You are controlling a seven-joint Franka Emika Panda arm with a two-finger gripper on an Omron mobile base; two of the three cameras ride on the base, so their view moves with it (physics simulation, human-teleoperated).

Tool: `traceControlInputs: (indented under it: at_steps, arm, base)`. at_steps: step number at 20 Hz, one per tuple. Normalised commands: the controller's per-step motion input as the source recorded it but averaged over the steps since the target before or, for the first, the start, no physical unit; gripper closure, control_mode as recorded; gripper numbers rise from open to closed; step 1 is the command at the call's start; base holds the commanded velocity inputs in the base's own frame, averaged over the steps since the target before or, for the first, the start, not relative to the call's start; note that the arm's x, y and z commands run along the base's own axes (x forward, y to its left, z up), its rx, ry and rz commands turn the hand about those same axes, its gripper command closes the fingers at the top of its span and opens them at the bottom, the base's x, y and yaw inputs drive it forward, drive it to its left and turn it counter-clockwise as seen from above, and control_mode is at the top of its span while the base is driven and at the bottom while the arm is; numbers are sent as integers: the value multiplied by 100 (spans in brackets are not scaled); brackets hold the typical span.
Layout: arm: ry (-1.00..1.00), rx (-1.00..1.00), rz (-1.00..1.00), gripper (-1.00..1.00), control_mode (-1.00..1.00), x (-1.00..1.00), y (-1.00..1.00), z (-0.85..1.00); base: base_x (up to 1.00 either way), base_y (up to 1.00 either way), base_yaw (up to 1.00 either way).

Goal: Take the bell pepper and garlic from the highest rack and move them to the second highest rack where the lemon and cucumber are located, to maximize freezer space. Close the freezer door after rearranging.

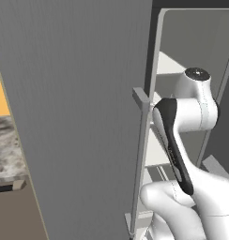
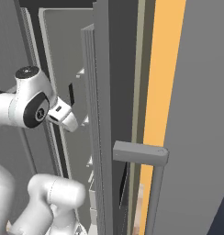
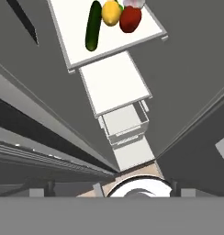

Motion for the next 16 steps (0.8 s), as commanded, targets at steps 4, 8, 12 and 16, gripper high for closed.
traceControlInputs:
  at_steps: [4,8,12,16]
  arm:
    - [0,-2,0,-100,100,0,3,0]
    - [0,0,0,-100,100,0,0,0]
    - [0,0,0,-100,100,0,0,0]
    - [-3,0,0,-100,-100,-36,0,0]
  base:
    - [-46,3,0]
    - [-100,0,0]
    - [-91,0,0]
    - [-43,0,0]
